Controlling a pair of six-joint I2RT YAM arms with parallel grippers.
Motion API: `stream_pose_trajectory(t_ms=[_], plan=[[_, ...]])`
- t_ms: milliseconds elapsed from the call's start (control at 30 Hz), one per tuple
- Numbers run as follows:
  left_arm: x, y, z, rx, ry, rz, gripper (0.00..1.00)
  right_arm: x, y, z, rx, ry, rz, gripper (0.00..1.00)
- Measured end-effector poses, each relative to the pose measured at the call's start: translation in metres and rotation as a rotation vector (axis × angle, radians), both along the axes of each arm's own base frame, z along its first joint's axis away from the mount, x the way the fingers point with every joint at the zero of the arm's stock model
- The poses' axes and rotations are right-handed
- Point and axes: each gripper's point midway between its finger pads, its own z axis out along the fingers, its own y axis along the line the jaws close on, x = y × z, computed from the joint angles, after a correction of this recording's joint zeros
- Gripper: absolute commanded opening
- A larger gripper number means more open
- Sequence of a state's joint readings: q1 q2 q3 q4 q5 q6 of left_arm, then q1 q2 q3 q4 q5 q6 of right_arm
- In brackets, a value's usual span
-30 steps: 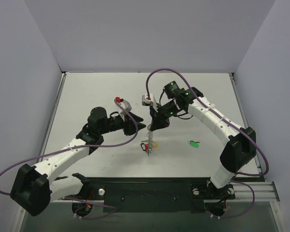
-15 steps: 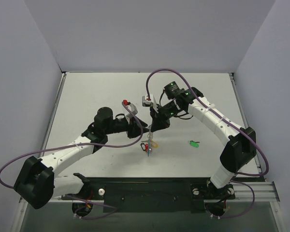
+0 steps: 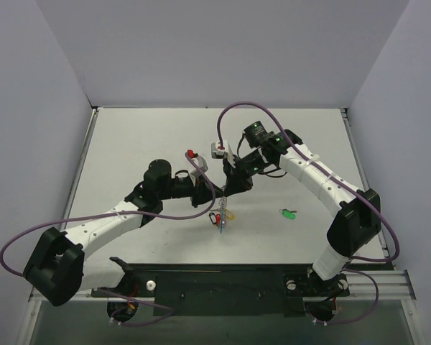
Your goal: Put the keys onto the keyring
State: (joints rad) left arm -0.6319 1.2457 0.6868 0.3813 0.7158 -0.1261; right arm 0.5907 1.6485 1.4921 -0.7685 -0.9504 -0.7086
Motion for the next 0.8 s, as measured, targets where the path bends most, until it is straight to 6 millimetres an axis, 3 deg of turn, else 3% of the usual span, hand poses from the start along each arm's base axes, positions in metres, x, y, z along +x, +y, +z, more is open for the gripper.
stream_pose_trajectory(t_ms=[167, 233, 300, 400, 433, 467, 533, 600, 800], plan=[[0.000, 0.000, 0.002, -0.005, -0.005, -0.001, 0.21, 0.000, 0.000, 0.000, -0.002, 0.002, 0.000, 0.00], [0.000, -0.001, 0.002, -0.008, -0.008, -0.001, 0.15, 0.000, 0.000, 0.000, -0.002, 0.002, 0.000, 0.00], [0.000, -0.001, 0.003, -0.011, -0.011, -0.002, 0.00, -0.001, 0.000, 0.000, -0.002, 0.003, 0.000, 0.00], [-0.001, -0.001, 0.004, -0.014, -0.005, -0.006, 0.00, -0.001, 0.000, 0.000, -0.002, 0.003, 0.000, 0.00], [-0.001, -0.001, 0.004, -0.014, -0.004, -0.007, 0.00, -0.001, -0.001, 0.000, -0.003, 0.004, 0.000, 0.05], [-0.001, -0.001, 0.003, -0.014, -0.003, -0.008, 0.00, -0.001, -0.001, 0.000, -0.003, 0.005, 0.000, 0.18], [-0.001, -0.002, 0.003, -0.014, -0.001, -0.009, 0.00, -0.001, -0.001, 0.000, -0.003, 0.008, -0.003, 0.32], [-0.001, -0.001, 0.004, -0.017, 0.005, -0.001, 0.00, 0.000, -0.002, 0.002, 0.004, 0.010, -0.010, 0.41], [-0.012, 0.012, 0.003, -0.103, -0.015, 0.057, 0.00, 0.011, -0.018, 0.026, 0.079, -0.016, -0.057, 0.49]])
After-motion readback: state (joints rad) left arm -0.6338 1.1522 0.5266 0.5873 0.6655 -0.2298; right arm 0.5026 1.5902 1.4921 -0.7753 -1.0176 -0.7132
